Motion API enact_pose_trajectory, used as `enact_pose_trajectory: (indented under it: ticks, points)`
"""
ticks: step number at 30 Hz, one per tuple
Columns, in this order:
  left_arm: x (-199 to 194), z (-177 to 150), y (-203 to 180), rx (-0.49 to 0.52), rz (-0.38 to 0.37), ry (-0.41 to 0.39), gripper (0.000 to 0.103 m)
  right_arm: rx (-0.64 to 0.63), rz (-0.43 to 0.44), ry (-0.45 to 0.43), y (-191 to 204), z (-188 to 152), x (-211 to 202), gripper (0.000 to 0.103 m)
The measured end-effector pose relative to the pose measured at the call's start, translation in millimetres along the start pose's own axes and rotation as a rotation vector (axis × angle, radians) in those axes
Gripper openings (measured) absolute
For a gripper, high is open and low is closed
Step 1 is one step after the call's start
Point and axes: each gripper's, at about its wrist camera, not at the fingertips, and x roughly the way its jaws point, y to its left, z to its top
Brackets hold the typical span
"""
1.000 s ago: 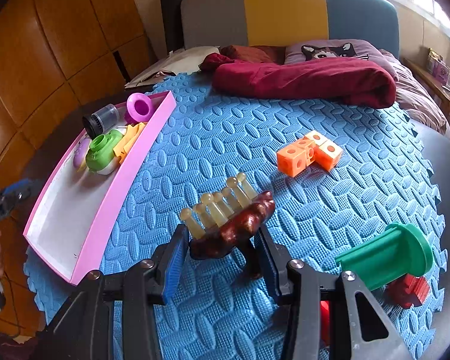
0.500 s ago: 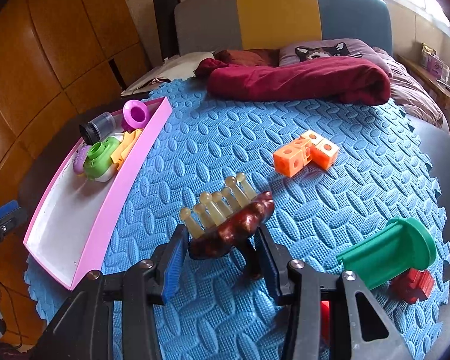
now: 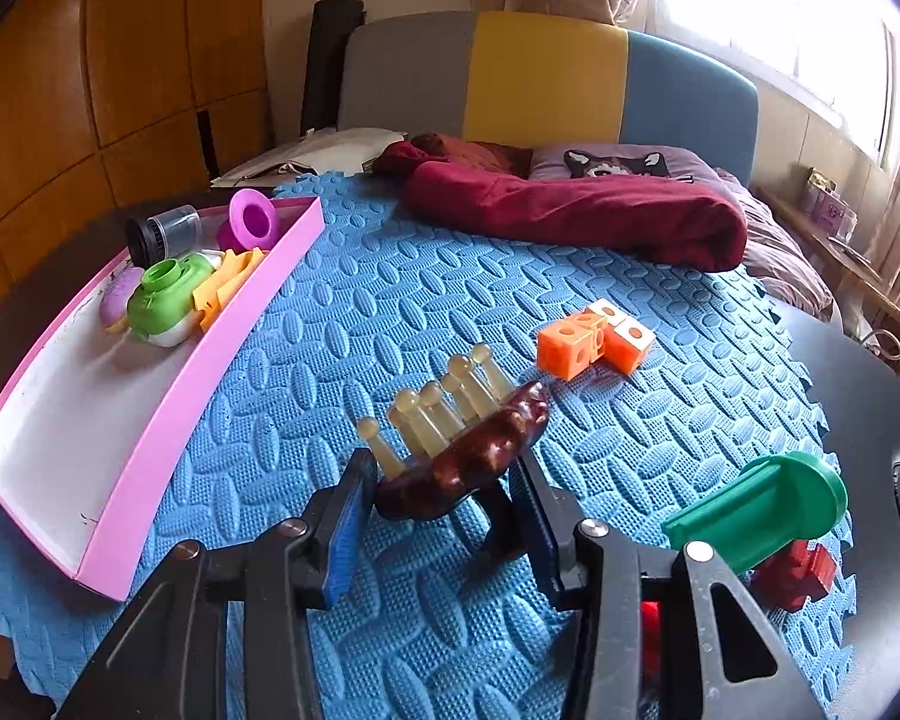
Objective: Organize rigid objects
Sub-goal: 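Carry the brown peg holder in the right gripper over the tray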
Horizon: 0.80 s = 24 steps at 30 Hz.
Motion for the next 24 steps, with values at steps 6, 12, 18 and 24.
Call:
enact_pose_trajectory:
  ticks: [6,12,18,24]
  points:
    - [1.8,-1.1,-0.3,0.000,0.008,0.010,0.078,-0.011,-0.035,0.040,4.8,-1.2,8.0,0.047]
    - [4.3,-2.8,0.5,-0.002,0.020,0.021,0.078,0.001,-0.039,0.047,1.5,-1.6,9.1,0.048]
    - [6.6,-3.3,0.3,0.000,0.014,0.029,0.078,0.070,0.016,0.062,-12.3,-2.8,12.5,0.048]
    - [6.0,-5.0,-0.1,0.002,0.015,0.026,0.078,0.084,-0.015,0.059,-13.7,-3.5,10.9,0.036]
